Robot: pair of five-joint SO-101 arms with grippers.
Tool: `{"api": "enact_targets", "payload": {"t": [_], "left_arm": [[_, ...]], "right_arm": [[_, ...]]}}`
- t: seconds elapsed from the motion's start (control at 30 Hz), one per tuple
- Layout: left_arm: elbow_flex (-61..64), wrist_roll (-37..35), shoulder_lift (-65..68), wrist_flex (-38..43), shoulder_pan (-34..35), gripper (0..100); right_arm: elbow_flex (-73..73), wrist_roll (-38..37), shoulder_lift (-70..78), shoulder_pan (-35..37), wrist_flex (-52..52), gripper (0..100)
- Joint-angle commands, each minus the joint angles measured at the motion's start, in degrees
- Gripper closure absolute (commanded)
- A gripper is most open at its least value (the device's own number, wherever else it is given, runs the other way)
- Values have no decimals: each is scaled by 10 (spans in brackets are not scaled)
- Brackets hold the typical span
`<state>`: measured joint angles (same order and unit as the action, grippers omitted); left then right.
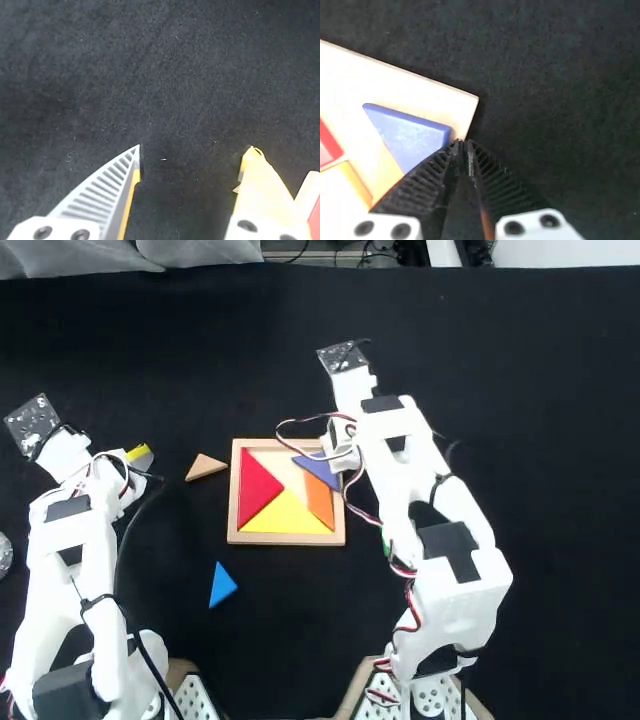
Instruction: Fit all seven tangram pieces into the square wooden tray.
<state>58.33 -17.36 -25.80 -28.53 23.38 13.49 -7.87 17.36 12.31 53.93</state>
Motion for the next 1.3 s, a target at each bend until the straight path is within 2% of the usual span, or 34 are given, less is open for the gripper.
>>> {"api": "enact_targets", "payload": {"t": [0.0, 0.23, 0.37, 0.6, 0.77, 0.93, 1.27], "left_arm": [[-6, -1, -18, -2, -7, 687], [-6, -1, -18, -2, -8, 687], [-5, -1, -18, -1, -8, 687], [-5, -1, -18, -1, -8, 687], [-5, -1, -18, -1, -8, 687], [-5, -1, -18, -1, -8, 687], [-5, -1, -18, -1, -8, 687]], "right_arm": [[-31, 0, -16, 24, 5, 987], [-35, 0, -20, 43, 2, 987], [-48, 0, -51, 47, 40, 988], [-18, 0, -90, 138, -2, 988], [-65, 0, -15, 136, 4, 988], [-147, 0, 66, 135, 68, 988], [-167, -4, 89, 77, 104, 988]]}}
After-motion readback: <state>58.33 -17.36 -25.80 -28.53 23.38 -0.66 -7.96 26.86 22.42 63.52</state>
